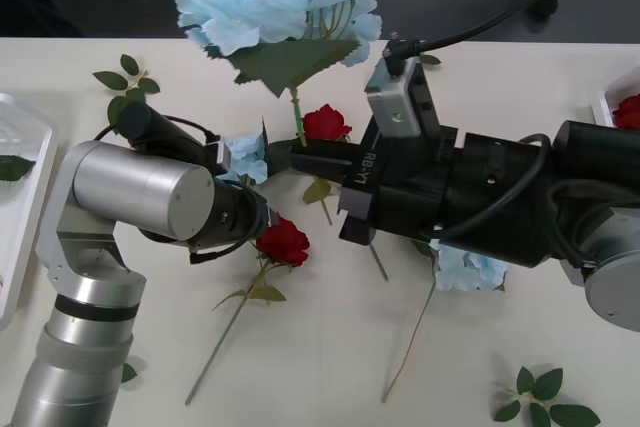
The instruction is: Put the red flowers into the right box and the blue flowers into the left box
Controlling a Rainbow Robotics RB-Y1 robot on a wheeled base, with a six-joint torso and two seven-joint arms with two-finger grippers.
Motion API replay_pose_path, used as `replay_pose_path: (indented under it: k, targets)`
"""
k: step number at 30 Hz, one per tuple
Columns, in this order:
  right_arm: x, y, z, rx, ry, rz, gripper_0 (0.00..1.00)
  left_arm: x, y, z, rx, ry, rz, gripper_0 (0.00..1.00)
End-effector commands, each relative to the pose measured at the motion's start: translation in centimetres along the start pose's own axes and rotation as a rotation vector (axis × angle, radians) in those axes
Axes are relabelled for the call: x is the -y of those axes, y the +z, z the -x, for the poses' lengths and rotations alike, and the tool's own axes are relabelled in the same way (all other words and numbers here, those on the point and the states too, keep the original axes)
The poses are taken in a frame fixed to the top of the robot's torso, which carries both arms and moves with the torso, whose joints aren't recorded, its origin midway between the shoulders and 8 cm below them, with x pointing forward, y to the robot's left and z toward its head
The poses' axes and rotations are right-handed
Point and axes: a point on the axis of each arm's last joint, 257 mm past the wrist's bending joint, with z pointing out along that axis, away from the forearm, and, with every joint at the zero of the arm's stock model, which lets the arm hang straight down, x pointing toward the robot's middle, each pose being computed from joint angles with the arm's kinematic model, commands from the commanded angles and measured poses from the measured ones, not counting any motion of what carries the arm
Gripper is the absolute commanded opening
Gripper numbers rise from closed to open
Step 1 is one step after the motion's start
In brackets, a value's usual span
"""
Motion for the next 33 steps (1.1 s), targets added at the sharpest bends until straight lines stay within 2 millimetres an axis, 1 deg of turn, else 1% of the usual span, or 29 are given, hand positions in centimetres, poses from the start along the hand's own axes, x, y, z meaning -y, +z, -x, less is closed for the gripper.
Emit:
replay_pose_path:
  k: [1, 2, 5, 10, 13, 16, 21, 27, 33]
  targets:
    - [-1.7, 1.3, 2.9, 0.072, -0.092, 0.039, 0.00, 0.5, -3.6, 1.2, 0.081, 0.177, -0.050, 0.96]
    - [-1.9, 1.8, 2.9, 0.074, -0.093, 0.047, 0.00, 0.5, -4.6, 1.1, 0.087, 0.222, -0.078, 0.96]
    - [-2.2, 2.4, 3.1, 0.082, -0.101, 0.057, 0.00, 0.2, -6.3, 1.3, 0.094, 0.289, -0.139, 0.97]
    - [-1.5, 3.0, 2.8, 0.083, -0.094, 0.048, 0.00, -1.0, -9.2, 2.0, 0.110, 0.421, -0.263, 0.97]
    - [-1.3, 3.4, 2.4, 0.077, -0.095, 0.046, 0.00, -1.0, -11.3, 2.3, 0.156, 0.532, -0.356, 0.96]
    - [-0.9, 3.5, 2.3, 0.074, -0.095, 0.041, 0.00, -1.0, -12.5, 2.2, 0.199, 0.622, -0.412, 0.97]
    - [-0.5, 3.4, 2.6, 0.087, -0.095, 0.030, 0.00, 0.3, -14.7, 1.7, 0.285, 0.759, -0.528, 0.97]
    - [-0.2, 3.2, 2.3, 0.081, -0.083, 0.027, 0.00, 3.7, -17.2, 0.7, 0.395, 0.920, -0.689, 0.96]
    - [-0.3, 3.2, 2.3, 0.079, -0.083, 0.028, 0.00, 6.1, -18.9, 0.3, 0.521, 0.947, -0.892, 0.97]
